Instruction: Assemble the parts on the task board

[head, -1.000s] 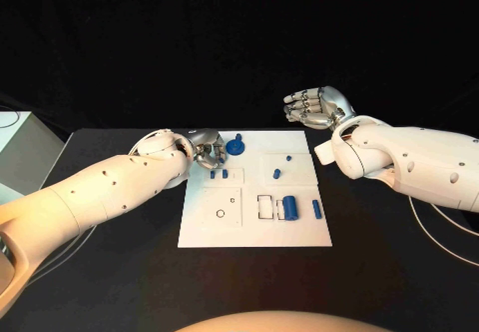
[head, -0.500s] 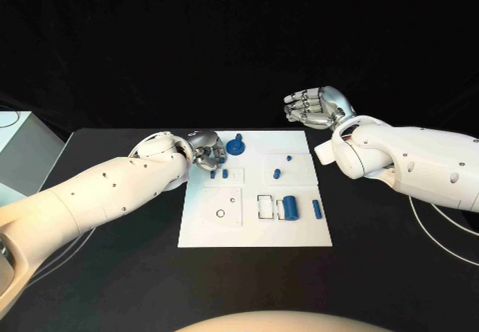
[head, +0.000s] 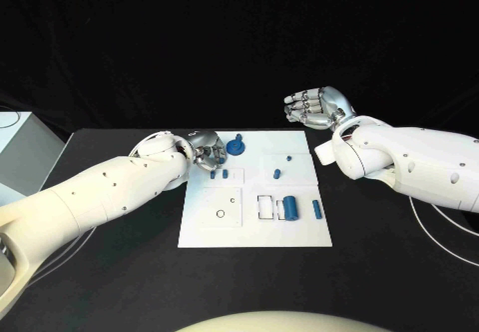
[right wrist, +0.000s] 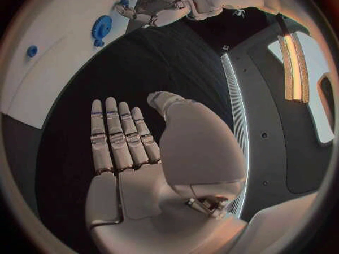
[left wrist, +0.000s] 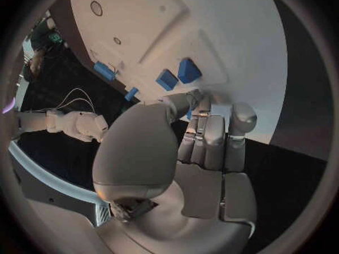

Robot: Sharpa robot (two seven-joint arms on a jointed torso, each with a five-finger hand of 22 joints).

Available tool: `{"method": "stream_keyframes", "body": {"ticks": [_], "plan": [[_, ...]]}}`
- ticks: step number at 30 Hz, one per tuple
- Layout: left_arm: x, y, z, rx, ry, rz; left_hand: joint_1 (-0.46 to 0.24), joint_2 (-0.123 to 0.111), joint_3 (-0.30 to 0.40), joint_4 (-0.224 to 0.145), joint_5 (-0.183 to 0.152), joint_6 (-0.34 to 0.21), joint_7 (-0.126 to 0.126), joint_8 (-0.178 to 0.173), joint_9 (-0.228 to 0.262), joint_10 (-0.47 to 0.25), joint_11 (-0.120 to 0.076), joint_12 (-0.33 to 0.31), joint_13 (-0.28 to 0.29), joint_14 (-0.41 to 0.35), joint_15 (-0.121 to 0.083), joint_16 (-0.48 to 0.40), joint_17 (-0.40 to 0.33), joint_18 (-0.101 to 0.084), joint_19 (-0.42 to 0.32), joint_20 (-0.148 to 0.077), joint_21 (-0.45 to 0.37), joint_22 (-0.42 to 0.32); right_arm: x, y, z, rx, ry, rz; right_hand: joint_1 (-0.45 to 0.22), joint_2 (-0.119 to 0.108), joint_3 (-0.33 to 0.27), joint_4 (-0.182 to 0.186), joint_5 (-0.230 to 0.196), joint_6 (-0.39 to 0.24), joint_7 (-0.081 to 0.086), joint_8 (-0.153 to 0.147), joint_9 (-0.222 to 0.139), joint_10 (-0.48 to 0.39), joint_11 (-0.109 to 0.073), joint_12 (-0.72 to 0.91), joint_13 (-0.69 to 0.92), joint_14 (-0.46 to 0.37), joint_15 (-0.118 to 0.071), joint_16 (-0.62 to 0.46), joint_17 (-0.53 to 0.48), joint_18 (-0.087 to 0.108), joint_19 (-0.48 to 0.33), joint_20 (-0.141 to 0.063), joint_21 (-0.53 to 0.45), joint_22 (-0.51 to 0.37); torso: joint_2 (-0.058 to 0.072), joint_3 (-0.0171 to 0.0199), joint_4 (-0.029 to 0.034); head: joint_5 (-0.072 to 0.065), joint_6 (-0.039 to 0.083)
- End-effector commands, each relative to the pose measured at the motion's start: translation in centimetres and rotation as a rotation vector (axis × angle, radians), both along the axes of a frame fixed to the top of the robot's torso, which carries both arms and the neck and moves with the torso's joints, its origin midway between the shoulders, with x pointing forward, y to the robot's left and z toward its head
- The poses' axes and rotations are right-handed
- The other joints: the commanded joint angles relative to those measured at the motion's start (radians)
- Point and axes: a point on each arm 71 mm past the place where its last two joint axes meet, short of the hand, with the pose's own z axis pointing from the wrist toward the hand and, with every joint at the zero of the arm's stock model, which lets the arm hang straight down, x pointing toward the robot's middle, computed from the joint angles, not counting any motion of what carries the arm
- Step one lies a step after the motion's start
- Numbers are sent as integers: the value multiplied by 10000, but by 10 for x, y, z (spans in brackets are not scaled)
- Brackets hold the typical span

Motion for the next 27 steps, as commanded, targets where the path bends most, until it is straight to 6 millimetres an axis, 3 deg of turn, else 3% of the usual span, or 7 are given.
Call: {"method": "stream_keyframes", "body": {"ticks": [1,15,22,27], "plan": [[0,1,-3,197,202,99,-20,-87,-9,-47,14,-57,0,-33,-11,-70,-32,-30,-11,-71,31,-33,-14,28,-48,14,-18,-10,-1,2,0,-1,-23,192,-71,-7,14,-49,50,34,733,-35,-8,46,8,-20,3,30,19,-45,-8,74,-51,-19,-7,-8,6,-2,-3,1,0],[1,10,-2,256,24,379,-1,-112,0,-74,13,-120,-21,-87,-46,-100,-16,-59,-8,-103,41,-39,-58,36,-72,26,-40,-31,-1,0,1,-9,-20,148,-71,-7,14,-49,50,34,733,-35,-8,46,8,-20,3,30,19,-45,-8,74,-51,-19,-7,-8,-2,-9,13,-13,1],[4,20,-2,267,-99,677,-36,-187,-17,-68,14,-732,-248,-487,-305,-444,130,-221,-20,-317,161,-94,-390,76,-237,121,-191,-176,-1,-1,0,-16,-2,128,-71,-12,12,-60,49,40,733,-42,-20,54,8,-37,3,33,20,-46,-31,74,-49,-19,-6,-33,-2,-6,2,5,7],[8,30,1,191,-275,960,-42,-195,-23,-52,14,-783,-241,-529,-359,-608,192,-306,-58,-499,210,-182,-699,106,-352,163,-294,-281,-1,-2,0,-28,16,112,-71,-12,12,-60,49,40,733,-42,-20,54,8,-37,3,33,20,-46,-31,74,-49,-19,-6,-33,-5,-5,3,4,25]]}}
